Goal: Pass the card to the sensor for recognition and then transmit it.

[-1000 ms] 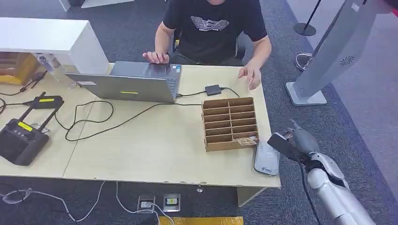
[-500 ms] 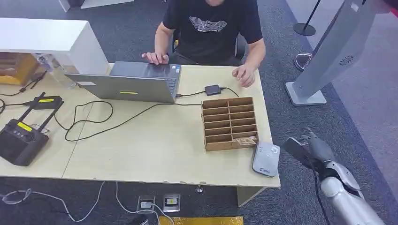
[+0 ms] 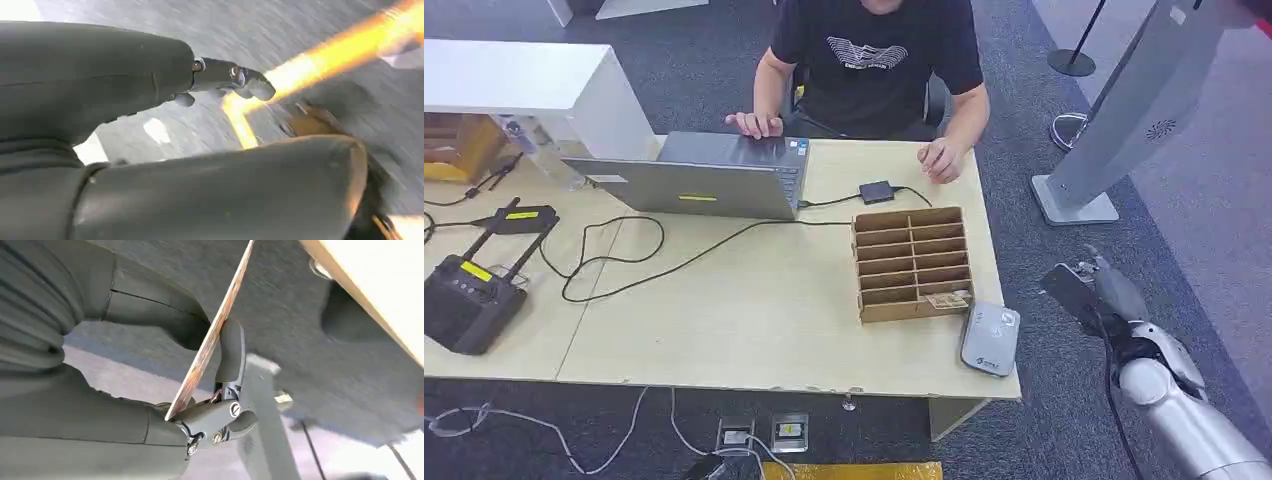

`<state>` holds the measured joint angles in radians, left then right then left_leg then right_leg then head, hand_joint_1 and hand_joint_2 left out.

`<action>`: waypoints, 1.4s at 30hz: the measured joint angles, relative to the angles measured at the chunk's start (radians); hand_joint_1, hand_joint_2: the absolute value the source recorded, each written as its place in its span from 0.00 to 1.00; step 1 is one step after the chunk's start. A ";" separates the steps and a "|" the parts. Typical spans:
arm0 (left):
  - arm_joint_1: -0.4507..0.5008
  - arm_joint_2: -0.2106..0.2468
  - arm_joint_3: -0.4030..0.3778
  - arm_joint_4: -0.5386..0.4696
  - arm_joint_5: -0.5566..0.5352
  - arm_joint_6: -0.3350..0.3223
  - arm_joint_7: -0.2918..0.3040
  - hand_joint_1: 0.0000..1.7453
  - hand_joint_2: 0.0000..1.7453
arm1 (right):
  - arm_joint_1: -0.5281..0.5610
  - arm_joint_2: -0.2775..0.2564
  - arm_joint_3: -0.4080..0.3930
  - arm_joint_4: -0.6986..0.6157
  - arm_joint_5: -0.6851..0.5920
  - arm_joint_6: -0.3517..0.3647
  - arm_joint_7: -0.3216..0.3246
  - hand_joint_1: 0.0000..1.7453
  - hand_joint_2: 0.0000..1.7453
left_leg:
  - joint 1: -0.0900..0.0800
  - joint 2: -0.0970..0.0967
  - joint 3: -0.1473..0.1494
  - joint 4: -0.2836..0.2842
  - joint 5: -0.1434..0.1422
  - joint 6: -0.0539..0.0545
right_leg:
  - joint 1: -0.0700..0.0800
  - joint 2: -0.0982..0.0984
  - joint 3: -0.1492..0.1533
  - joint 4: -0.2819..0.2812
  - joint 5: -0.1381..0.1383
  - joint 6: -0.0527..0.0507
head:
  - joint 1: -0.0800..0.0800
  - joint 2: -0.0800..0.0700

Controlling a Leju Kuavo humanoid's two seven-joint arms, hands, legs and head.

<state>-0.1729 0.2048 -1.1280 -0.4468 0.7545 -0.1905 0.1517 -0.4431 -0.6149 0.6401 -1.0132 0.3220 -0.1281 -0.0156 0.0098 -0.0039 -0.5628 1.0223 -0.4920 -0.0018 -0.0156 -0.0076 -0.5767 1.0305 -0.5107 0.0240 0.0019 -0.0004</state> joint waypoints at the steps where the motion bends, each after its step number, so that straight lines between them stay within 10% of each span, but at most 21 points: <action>1: -0.002 0.000 0.000 0.020 0.002 -0.043 -0.057 0.00 0.00 | 0.001 -0.010 0.012 0.000 -0.002 -0.014 -0.006 1.00 1.00 | 0.000 -0.003 -0.001 0.000 0.000 0.000 | 0.000 -0.004 0.001 0.000 -0.001 0.000 | 0.001 0.000; 16: -0.005 -0.010 0.005 0.086 -0.014 -0.096 -0.127 0.00 0.00 | -0.010 -0.035 0.117 -0.011 -0.019 -0.008 0.013 1.00 1.00 | 0.000 -0.002 -0.001 0.000 0.000 0.000 | 0.000 -0.002 0.001 0.000 -0.001 0.000 | 0.000 0.000; 21: -0.008 -0.013 0.004 0.069 -0.003 -0.031 -0.063 0.00 0.00 | -0.009 -0.030 0.151 -0.036 -0.048 0.000 0.021 1.00 1.00 | 0.000 -0.002 -0.001 0.000 0.000 0.000 | 0.000 -0.002 0.000 0.000 -0.001 0.000 | 0.000 0.000; 42: -0.008 -0.093 0.020 0.137 0.077 0.080 -0.144 0.00 0.00 | -0.033 -0.113 0.298 -0.219 -0.182 -0.066 0.065 1.00 1.00 | 0.000 -0.001 -0.001 0.000 0.000 0.000 | 0.000 -0.002 0.000 0.000 0.000 0.000 | 0.000 0.000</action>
<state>-0.1812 0.1122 -1.1082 -0.3102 0.8319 -0.1107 0.0073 -0.4760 -0.7278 0.9376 -1.2317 0.1396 -0.1937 0.0496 0.0095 -0.0050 -0.5639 1.0223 -0.4920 -0.0018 -0.0159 -0.0093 -0.5768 1.0307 -0.5111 0.0236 0.0019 -0.0004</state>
